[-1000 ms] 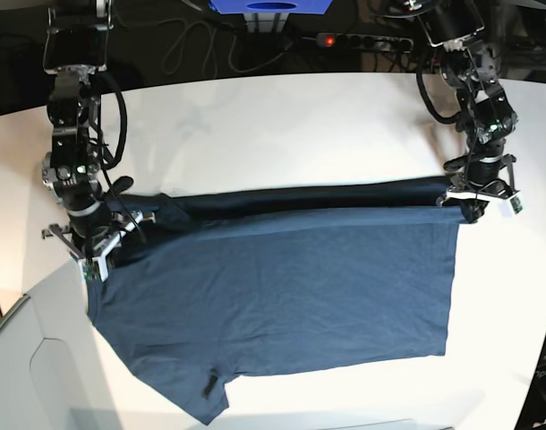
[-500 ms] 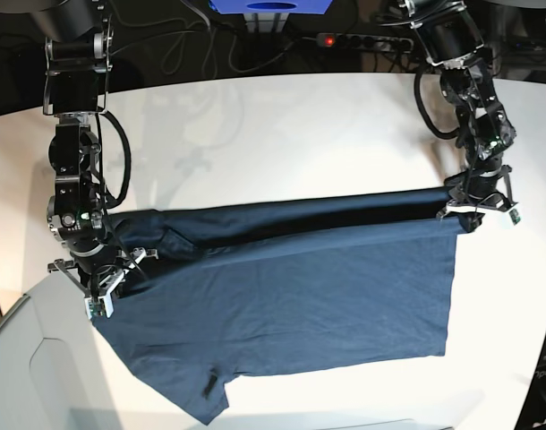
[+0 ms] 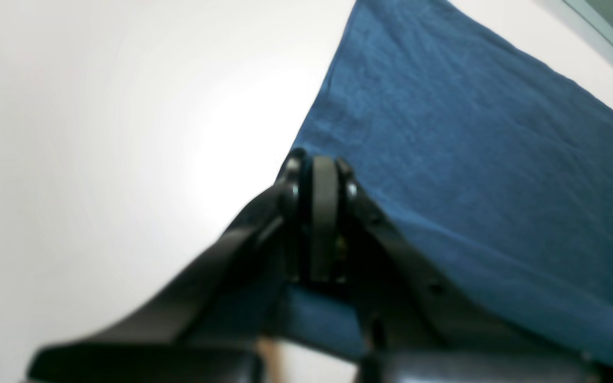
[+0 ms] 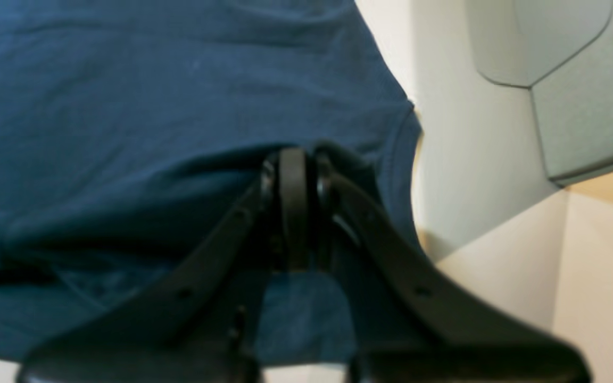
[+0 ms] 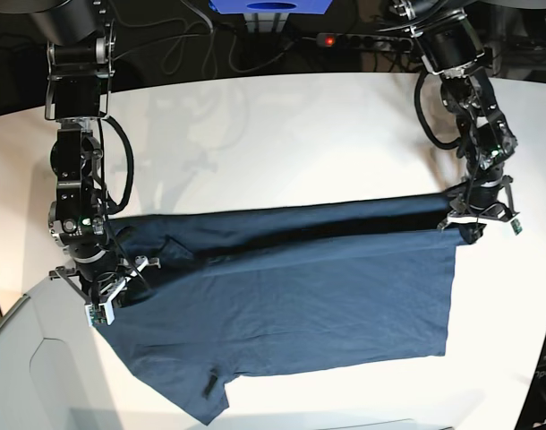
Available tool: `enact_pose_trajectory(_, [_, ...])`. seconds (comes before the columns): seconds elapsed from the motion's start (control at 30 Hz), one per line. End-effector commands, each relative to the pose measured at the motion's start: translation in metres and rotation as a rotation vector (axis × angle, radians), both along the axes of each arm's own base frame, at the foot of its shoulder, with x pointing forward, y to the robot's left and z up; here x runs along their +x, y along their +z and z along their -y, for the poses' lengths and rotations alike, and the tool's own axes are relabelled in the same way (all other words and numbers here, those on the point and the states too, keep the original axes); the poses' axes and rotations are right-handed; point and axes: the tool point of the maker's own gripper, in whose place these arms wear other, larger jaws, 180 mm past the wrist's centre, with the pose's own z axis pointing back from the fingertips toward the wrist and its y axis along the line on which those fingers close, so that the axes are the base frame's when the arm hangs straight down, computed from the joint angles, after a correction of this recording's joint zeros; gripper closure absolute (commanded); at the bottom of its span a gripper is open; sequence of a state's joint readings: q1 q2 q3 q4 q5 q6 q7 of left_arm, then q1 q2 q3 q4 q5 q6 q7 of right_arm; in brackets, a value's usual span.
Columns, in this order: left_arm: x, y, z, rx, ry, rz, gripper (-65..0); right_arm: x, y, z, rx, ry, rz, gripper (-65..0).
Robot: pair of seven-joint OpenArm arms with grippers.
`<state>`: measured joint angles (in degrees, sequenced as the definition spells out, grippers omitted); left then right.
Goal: Fold the T-shirt properly
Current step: 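Carry the shoulder edge with both grippers over the shirt toward the hem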
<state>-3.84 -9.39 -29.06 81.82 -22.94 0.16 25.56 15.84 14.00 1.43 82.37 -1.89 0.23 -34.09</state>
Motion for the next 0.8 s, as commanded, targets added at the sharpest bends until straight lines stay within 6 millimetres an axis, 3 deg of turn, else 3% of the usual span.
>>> enact_pose_trajectory(0.0, [0.008, 0.019, -0.007, 0.030, 0.006, 0.057, 0.0, 0.010, 0.021, 0.003, -0.013, 0.006, 0.065, -0.1])
enact_pose_trajectory(0.23, [0.019, 0.022, 0.008, 0.032, -0.037, 0.066, 0.0, 0.010, 0.020, 0.003, -0.013, 0.006, 0.062, -0.1])
enact_pose_trajectory(0.77, [0.019, 0.023, 0.007, 0.030, -0.034, 0.070, 0.0, 0.008, 0.017, 0.005, -0.018, 0.004, 0.052, -0.1])
